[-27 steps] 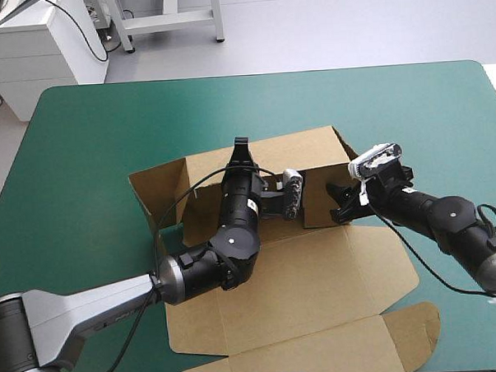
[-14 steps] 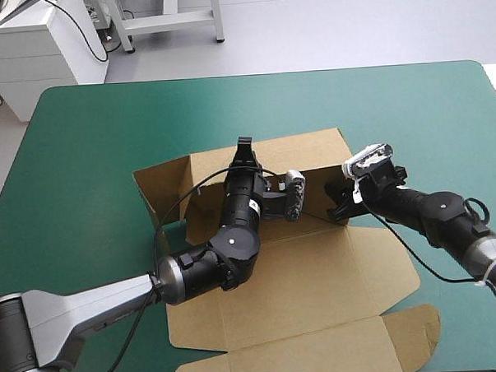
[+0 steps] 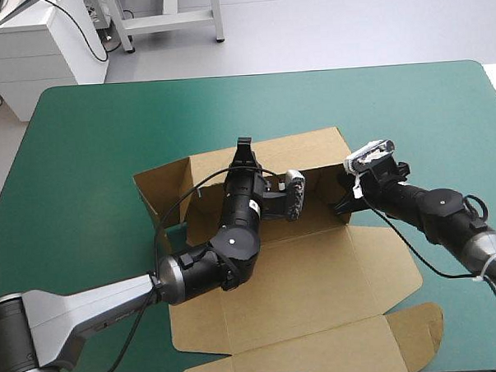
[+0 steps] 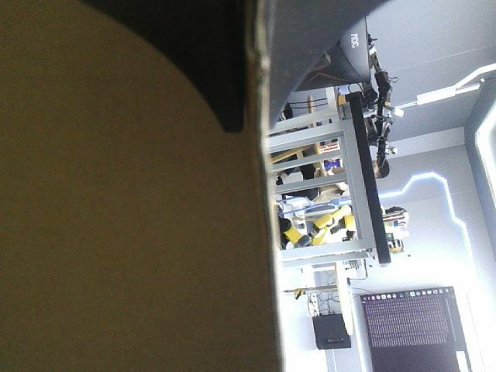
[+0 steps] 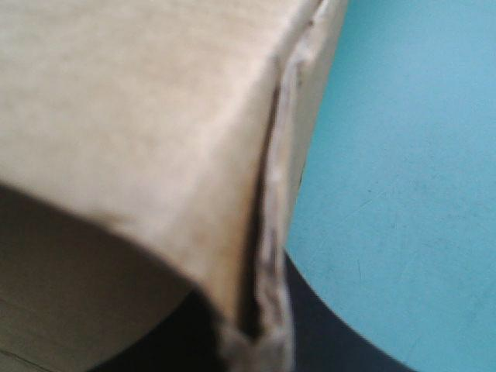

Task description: Fold the box

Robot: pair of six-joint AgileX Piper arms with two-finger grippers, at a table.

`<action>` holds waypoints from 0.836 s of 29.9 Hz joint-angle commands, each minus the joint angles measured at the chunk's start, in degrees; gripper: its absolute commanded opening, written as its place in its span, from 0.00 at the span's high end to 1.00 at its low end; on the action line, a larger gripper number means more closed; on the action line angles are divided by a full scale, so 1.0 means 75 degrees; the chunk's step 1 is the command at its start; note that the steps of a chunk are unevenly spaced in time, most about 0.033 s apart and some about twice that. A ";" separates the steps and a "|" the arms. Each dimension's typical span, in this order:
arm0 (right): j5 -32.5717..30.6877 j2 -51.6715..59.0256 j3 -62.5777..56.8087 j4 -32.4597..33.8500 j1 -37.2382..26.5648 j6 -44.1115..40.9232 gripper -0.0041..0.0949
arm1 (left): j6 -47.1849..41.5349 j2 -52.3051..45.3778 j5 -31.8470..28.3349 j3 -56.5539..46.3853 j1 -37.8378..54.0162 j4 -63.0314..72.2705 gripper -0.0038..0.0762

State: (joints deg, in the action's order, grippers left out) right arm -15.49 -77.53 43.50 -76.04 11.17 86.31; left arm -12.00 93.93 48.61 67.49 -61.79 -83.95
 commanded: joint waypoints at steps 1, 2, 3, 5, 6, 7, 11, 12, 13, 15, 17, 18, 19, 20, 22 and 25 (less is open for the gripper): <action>-0.0335 0.0199 0.0250 -0.0175 0.0014 0.0091 0.97 | -0.0081 -0.0311 -0.0049 0.0169 -0.0059 -0.0379 0.96; -0.0335 0.0199 0.0250 -0.0175 0.0014 0.0091 0.97 | -0.0081 -0.0311 -0.0049 0.0169 -0.0059 -0.0379 0.96; -0.0316 0.0199 0.0250 -0.0175 0.0014 0.0091 0.97 | -0.0081 -0.0311 -0.0049 0.0169 -0.0059 -0.0364 0.95; -0.0187 0.0199 0.0263 -0.0175 0.0014 0.0091 0.97 | -0.0081 -0.0311 -0.0049 0.0169 -0.0046 -0.0347 0.90; -0.0041 0.0199 0.0263 -0.0175 0.0014 0.0043 0.97 | -0.0081 -0.0311 -0.0067 0.0169 -0.0046 -0.0347 0.83; 0.0158 0.0199 0.0280 -0.0175 0.0014 -0.0096 0.97 | -0.0081 -0.0311 -0.0093 0.0169 -0.0046 -0.0347 0.77; 0.0740 0.0071 0.0534 -0.0139 0.0014 -0.0640 0.97 | -0.0137 -0.0311 -0.0392 0.0169 -0.0046 -0.0306 0.51; 0.0794 0.0002 0.0648 -0.0139 0.0014 -0.0654 0.97 | -0.0274 -0.0311 -0.0447 0.0169 -0.0046 -0.0306 0.48; 0.0817 -0.0070 0.0755 -0.0139 0.0014 -0.0671 0.97 | -0.0350 -0.0311 -0.0447 0.0169 -0.0062 -0.0306 0.46; 0.1002 -0.0304 0.1052 -0.0139 0.0014 -0.0885 0.97 | -0.0467 -0.0311 -0.0350 0.0169 -0.0172 -0.0306 0.47; 0.1178 -0.0586 0.1349 -0.0112 0.0014 -0.1140 0.97 | -0.0468 -0.0311 -0.0064 0.0169 -0.0390 -0.0290 0.47; 0.1219 -0.0731 0.1495 -0.0112 0.0014 -0.1199 0.97 | -0.0468 -0.0311 0.0082 0.0169 -0.0497 -0.0290 0.47; 0.1239 -0.0874 0.1638 -0.0112 0.0014 -0.1233 0.97 | -0.0468 -0.0311 0.0202 0.0169 -0.0632 -0.0269 0.47; 0.1239 -0.1016 0.1777 -0.0076 0.0014 -0.1269 0.97 | -0.0481 -0.0311 0.0300 0.0169 -0.0777 -0.0269 0.47; 0.1257 -0.1247 0.1996 -0.0016 0.0014 -0.1269 0.97 | -0.0481 -0.0311 0.0390 0.0169 -0.1027 -0.0269 0.47; 0.1275 -0.1534 0.2296 0.0307 0.0014 -0.1660 0.96 | -0.0481 -0.0311 0.0481 0.0169 -0.1338 -0.0254 0.47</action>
State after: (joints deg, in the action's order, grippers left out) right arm -6.70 -89.65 56.91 -74.54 11.28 77.00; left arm -14.51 93.93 49.82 67.39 -69.93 -83.47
